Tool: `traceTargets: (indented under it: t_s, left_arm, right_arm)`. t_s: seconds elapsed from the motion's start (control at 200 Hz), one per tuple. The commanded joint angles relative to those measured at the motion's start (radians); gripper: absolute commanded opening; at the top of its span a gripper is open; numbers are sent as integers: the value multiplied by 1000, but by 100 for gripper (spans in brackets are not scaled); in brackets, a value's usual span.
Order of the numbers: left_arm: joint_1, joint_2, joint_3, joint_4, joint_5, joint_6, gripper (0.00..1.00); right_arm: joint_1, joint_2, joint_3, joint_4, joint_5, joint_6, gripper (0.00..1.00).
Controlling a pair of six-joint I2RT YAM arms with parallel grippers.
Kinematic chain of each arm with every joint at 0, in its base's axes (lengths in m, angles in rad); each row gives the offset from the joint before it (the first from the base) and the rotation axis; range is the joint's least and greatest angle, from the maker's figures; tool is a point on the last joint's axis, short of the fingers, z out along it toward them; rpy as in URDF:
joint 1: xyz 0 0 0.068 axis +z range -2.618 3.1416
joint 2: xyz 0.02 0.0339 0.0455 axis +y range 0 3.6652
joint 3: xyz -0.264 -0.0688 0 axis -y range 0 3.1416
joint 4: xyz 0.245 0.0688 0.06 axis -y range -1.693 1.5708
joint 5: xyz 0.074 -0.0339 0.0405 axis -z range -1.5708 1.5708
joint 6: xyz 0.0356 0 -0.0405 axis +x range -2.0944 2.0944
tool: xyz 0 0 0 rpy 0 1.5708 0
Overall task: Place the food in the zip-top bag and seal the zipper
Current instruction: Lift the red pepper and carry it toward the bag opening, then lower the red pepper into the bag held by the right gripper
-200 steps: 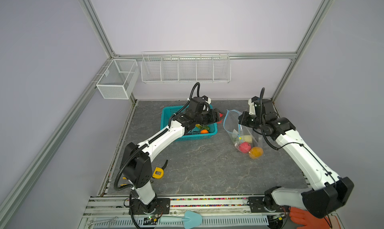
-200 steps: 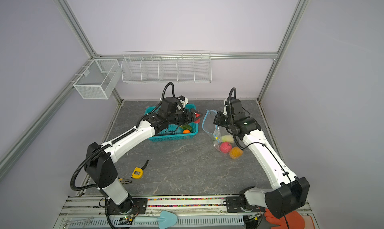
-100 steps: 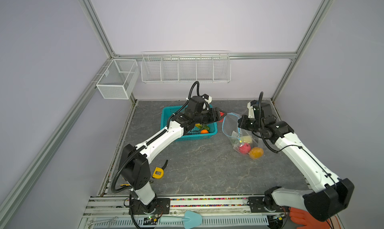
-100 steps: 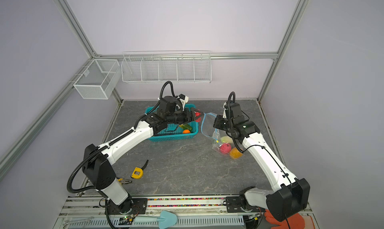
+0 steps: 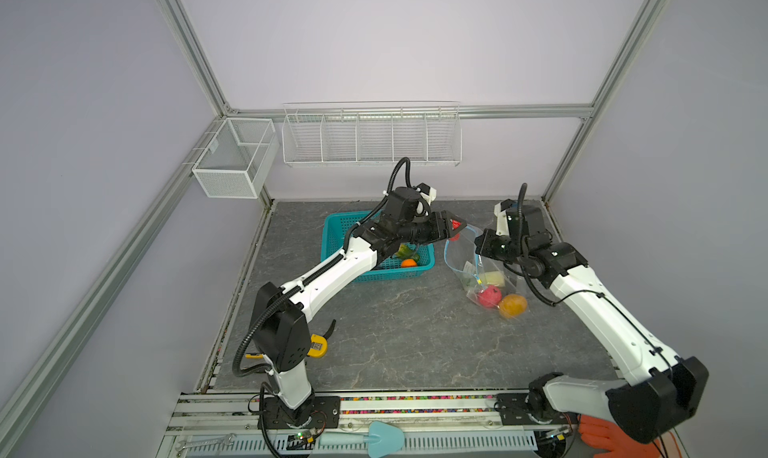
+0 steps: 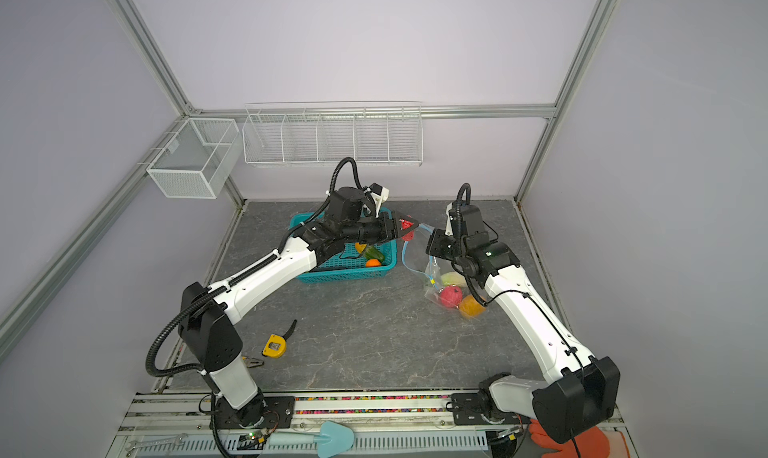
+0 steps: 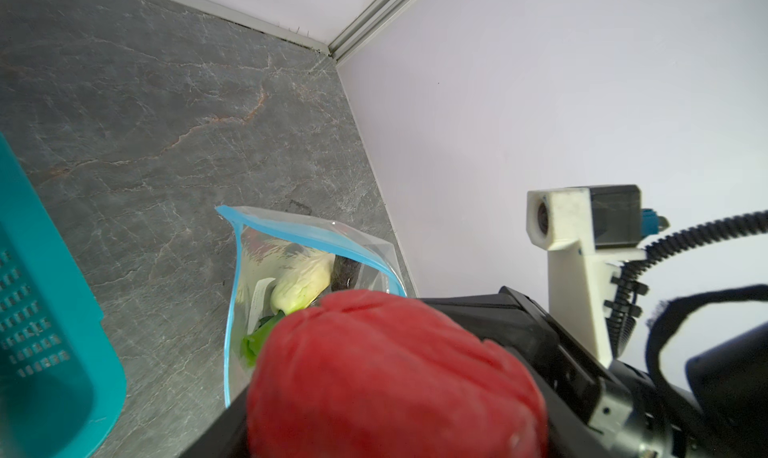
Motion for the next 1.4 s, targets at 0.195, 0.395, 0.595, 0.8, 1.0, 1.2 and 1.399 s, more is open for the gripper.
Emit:
traceTargets:
  t_s: [0.195,0.395,0.595,0.8,1.0,1.2,1.399]
  left_arm:
    - [-27,67,88,-13,16,-1,43]
    - [-32,91,97,-22,1,6,42]
    - [-38,104,80,-21,-3,9,43]
    - [-38,98,32,-11,-10,6,43]
    - [-38,102,-2,10,-6,-4,42]
    - [-38,119,-10,18,-2,-10,42]
    - [-38,135,2,-30,-27,7,42]
  right_arm:
    - [5,-36,-21,23,-12,14,7]
    - [4,-39,-21,25,-9,15,7]
    - [5,-37,-15,22,-6,16,7]
    - [5,-38,-4,17,0,20,7]
    - [5,-38,13,16,1,30,7]
    - [5,-46,19,15,6,38,7]
    - [5,-52,19,20,8,44,7]
